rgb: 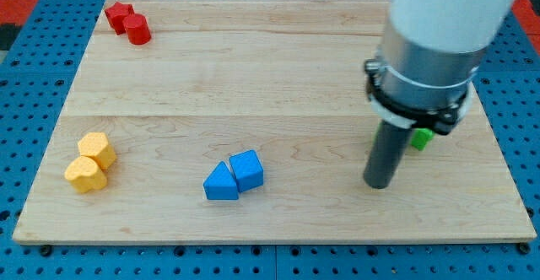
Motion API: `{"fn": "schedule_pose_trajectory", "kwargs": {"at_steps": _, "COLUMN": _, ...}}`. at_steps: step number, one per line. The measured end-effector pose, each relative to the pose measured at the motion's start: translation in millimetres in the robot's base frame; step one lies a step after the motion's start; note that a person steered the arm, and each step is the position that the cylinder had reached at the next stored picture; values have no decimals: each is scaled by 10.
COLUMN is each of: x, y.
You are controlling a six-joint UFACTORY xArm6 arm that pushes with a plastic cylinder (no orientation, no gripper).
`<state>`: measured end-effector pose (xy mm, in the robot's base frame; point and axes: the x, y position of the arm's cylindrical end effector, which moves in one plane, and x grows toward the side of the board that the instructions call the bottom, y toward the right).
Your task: Drag the green star to the top right
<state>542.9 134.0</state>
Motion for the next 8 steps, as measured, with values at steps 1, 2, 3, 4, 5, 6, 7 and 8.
{"fn": "schedule_pose_trajectory", "kwargs": {"at_steps": 1, "x": -207, "y": 374}}
{"fn": "schedule_pose_trajectory", "kwargs": {"at_steps": 2, "x": -241, "y": 740}}
{"fn": "schedule_pose_trajectory", "kwargs": {"at_steps": 3, "x": -524, "y": 715}}
{"fn": "schedule_pose_trajectory", "kwargs": {"at_steps": 4, "x": -913, "y": 689}}
{"fn": "schedule_pose_trajectory", "kwargs": {"at_steps": 5, "x": -1224, "y": 613}}
{"fn": "schedule_pose_trajectory", "kwargs": {"at_steps": 6, "x": -993, "y": 694}}
{"fn": "schedule_pose_trajectory", "kwargs": {"at_steps": 7, "x": -801, "y": 488}}
{"fn": "schedule_pose_trajectory", "kwargs": {"at_steps": 8, "x": -1119, "y": 207}}
